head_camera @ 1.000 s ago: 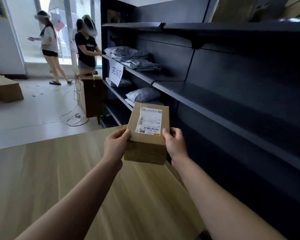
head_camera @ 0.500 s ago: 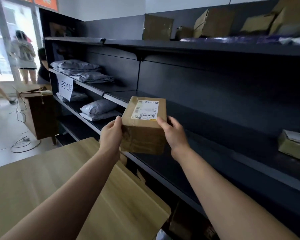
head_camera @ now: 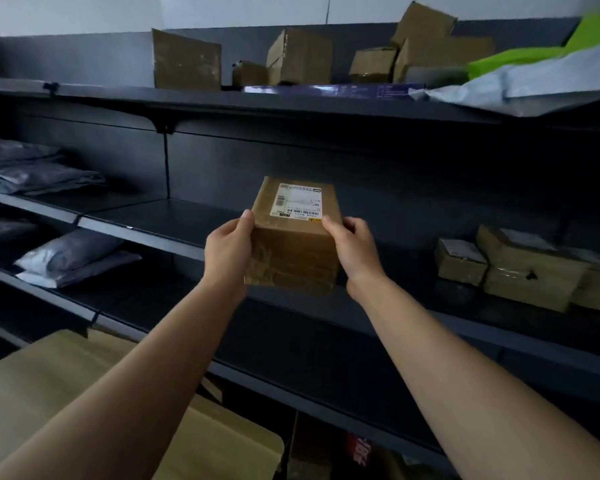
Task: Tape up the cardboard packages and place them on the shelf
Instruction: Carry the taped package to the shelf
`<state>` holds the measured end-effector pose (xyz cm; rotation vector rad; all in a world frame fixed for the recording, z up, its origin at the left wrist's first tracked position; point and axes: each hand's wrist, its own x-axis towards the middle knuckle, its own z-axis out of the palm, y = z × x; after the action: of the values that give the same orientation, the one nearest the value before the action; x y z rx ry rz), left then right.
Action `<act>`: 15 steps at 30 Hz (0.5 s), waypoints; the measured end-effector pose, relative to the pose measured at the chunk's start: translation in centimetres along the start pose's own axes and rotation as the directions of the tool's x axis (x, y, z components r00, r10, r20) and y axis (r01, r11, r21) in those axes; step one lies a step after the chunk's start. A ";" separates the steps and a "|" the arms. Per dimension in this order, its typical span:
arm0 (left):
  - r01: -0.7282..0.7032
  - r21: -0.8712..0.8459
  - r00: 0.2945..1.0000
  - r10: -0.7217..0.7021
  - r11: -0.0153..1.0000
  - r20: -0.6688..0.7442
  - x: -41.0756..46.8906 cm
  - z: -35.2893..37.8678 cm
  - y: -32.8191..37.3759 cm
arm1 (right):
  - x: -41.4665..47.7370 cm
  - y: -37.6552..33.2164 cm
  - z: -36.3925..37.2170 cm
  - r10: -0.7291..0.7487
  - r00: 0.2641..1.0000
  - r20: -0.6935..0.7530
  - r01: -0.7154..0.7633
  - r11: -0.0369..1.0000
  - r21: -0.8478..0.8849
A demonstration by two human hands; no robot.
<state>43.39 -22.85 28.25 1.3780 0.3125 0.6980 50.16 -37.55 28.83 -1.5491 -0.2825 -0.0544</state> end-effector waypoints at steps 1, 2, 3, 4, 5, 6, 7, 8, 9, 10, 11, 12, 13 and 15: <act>-0.002 0.002 1.000 0.002 1.000 0.019 0.2 0.8 0.0 | 0.3 0.0 -0.6 0.006 1.000 -0.023 -0.006 1.000 -0.001; -0.001 0.004 0.999 0.001 1.000 0.036 0.4 1.6 -0.1 | 0.5 0.0 -1.3 0.012 0.999 -0.047 -0.013 1.000 -0.003; 0.002 0.007 0.999 -0.002 1.000 0.049 0.5 2.3 -0.1 | 0.6 -0.1 -1.9 0.015 0.998 -0.069 -0.015 1.000 -0.006; 0.005 0.012 0.998 -0.006 1.000 0.066 0.7 3.1 -0.3 | 0.7 -0.1 -2.5 0.016 0.996 -0.091 -0.017 1.000 -0.011; 0.012 0.015 0.996 -0.013 1.000 0.085 0.8 3.9 -0.4 | 0.9 0.0 -3.2 0.017 0.994 -0.110 -0.020 1.000 -0.021; 0.021 0.010 0.994 -0.022 1.000 0.104 0.9 4.7 -0.6 | 1.1 0.1 -3.9 0.021 0.992 -0.127 -0.025 0.999 -0.029; 0.034 0.002 0.992 -0.034 0.999 0.119 0.9 5.5 -0.8 | 1.3 0.2 -4.7 0.027 0.990 -0.138 -0.032 0.999 -0.033; 0.053 -0.007 0.990 -0.051 0.999 0.134 1.0 6.3 -1.0 | 1.5 0.2 -5.4 0.034 0.989 -0.147 -0.040 0.999 -0.034; 0.076 -0.012 0.987 -0.074 0.997 0.146 1.0 7.1 -1.2 | 1.7 0.4 -6.1 0.040 0.987 -0.155 -0.046 0.998 -0.034; 0.099 -0.014 0.983 -0.096 0.995 0.159 1.2 7.9 -1.6 | 2.0 0.4 -6.8 0.044 0.985 -0.164 -0.051 0.998 -0.035; 0.120 -0.014 0.978 -0.116 0.993 0.171 1.4 8.8 -1.9 | 2.2 0.5 -7.5 0.047 0.984 -0.171 -0.054 0.998 -0.035; 0.137 -0.013 0.974 -0.133 0.990 0.183 1.6 9.7 -2.2 | 2.5 0.5 -8.2 0.049 0.983 -0.176 -0.057 0.998 -0.038; 0.153 -0.008 0.970 -0.148 0.988 0.194 1.8 10.5 -2.5 | 2.8 0.5 -9.0 0.052 0.983 -0.174 -0.060 0.997 -0.045; 0.180 -0.003 0.961 -0.176 0.984 0.213 2.2 12.3 -3.1 | 3.4 0.7 -10.6 0.068 0.984 -0.165 -0.078 0.995 -0.054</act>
<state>53.14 -31.23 27.99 1.3703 0.2537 0.3999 55.19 -47.53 28.88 -1.6038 -0.0954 -0.1321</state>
